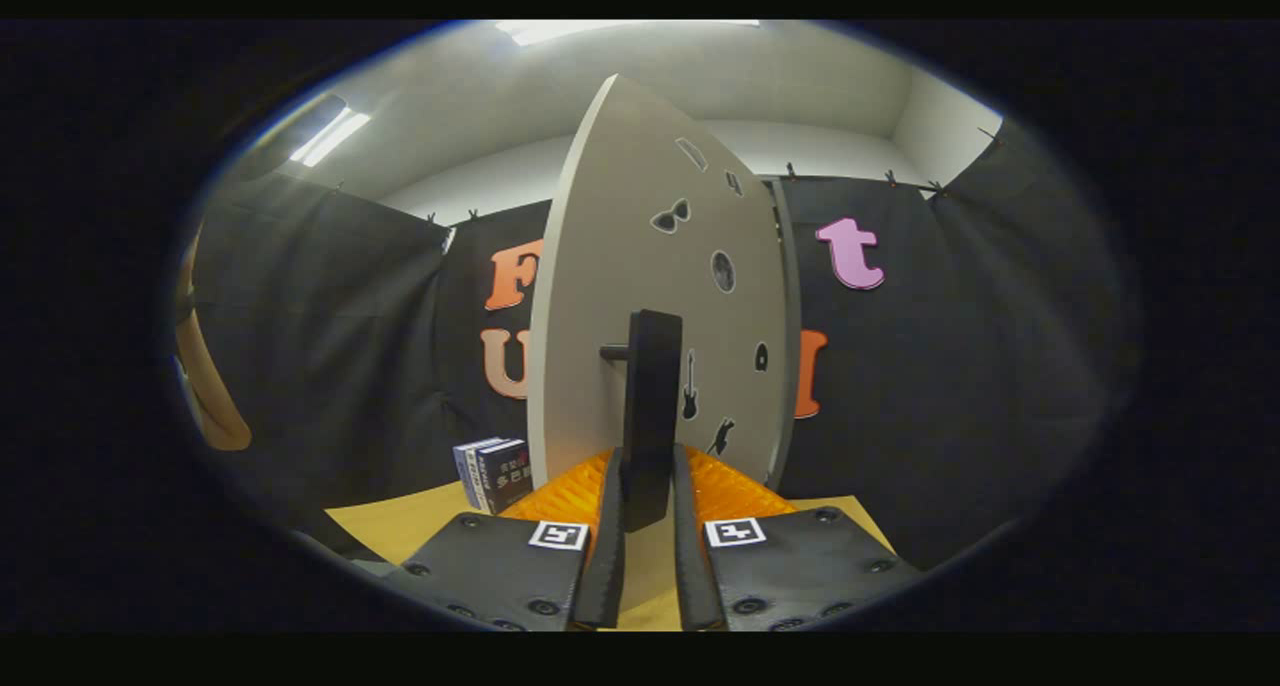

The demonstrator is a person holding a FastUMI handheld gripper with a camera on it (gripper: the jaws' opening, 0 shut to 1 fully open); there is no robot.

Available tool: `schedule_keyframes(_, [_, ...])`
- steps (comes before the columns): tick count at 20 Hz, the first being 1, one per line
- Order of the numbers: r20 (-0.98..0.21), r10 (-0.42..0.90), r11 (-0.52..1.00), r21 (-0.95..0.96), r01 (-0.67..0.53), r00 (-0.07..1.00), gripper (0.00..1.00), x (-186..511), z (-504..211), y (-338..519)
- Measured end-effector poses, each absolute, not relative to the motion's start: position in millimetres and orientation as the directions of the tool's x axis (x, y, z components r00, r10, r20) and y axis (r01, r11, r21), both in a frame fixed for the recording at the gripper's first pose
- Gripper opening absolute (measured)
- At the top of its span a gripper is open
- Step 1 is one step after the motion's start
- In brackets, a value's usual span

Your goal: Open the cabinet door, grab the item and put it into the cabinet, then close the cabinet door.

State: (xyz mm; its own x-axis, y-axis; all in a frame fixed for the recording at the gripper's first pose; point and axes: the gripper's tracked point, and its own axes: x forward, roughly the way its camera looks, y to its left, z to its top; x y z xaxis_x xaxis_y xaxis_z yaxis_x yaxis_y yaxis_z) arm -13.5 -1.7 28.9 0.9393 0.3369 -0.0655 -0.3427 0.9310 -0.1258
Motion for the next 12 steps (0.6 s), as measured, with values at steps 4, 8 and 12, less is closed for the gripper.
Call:
schedule_keyframes(4, [-0.059, 0.263, 0.954, -0.132, -0.269, 0.963, 0.28, -17.9, 28.3, -24.5])
schedule_keyframes(8, [-0.050, 0.215, 0.965, -0.140, -0.220, 0.975, 0.26, -31.7, 35.1, -51.3])
schedule_keyframes(12, [-0.027, 0.169, 0.979, -0.114, -0.171, 0.985, 0.25, -33.0, 39.5, -69.8])
